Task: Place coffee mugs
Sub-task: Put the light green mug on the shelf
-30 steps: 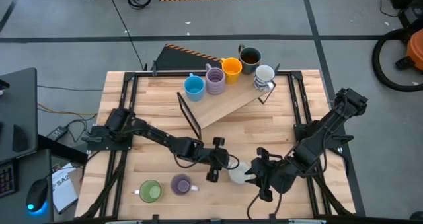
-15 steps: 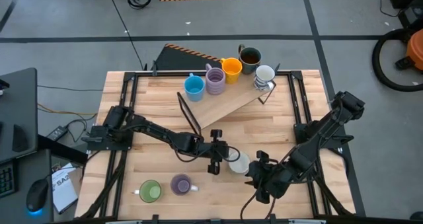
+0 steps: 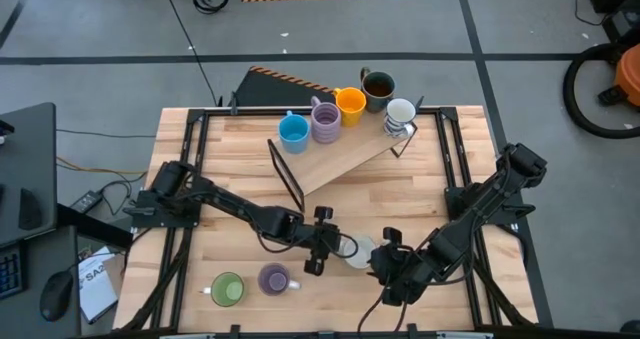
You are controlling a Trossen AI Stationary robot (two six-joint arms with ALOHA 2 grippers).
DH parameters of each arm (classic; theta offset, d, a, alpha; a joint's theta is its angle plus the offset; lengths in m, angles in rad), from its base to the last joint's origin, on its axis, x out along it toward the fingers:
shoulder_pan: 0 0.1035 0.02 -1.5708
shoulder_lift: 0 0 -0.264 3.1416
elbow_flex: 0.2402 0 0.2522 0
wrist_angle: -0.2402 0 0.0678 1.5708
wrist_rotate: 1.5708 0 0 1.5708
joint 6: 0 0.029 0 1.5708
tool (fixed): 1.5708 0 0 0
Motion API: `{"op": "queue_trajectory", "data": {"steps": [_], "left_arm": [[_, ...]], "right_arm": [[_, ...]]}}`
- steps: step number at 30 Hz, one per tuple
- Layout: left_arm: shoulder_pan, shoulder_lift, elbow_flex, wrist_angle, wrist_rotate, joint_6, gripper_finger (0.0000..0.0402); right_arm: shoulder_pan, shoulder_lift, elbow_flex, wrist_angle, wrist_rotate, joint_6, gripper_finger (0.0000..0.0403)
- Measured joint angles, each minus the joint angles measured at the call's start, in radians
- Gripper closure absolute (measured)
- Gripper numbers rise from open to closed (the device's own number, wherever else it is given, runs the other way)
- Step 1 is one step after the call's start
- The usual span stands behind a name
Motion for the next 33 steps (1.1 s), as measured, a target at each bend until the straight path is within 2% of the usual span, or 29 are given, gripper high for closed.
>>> {"op": "queue_trajectory", "data": {"steps": [6, 9, 27, 33], "left_arm": [[-0.006, -0.015, 0.000, -0.001, 0.185, -0.063, 0.0244], [-0.018, -0.015, 0.000, -0.007, 0.228, -0.083, 0.0244], [-0.084, -0.014, 0.000, 0.118, 0.210, -0.075, 0.0244], [-0.083, -0.014, 0.000, 0.126, 0.240, -0.076, 0.0244]], "right_arm": [[-0.004, 0.022, 0.000, -0.046, 0.001, -0.016, 0.0268], [-0.004, 0.028, 0.000, -0.082, 0.009, -0.011, 0.0268], [-0.069, 0.028, -0.001, -0.323, 0.077, 0.026, 0.0268], [-0.092, 0.027, 0.054, -0.460, -0.036, 0.137, 0.0268]]}}
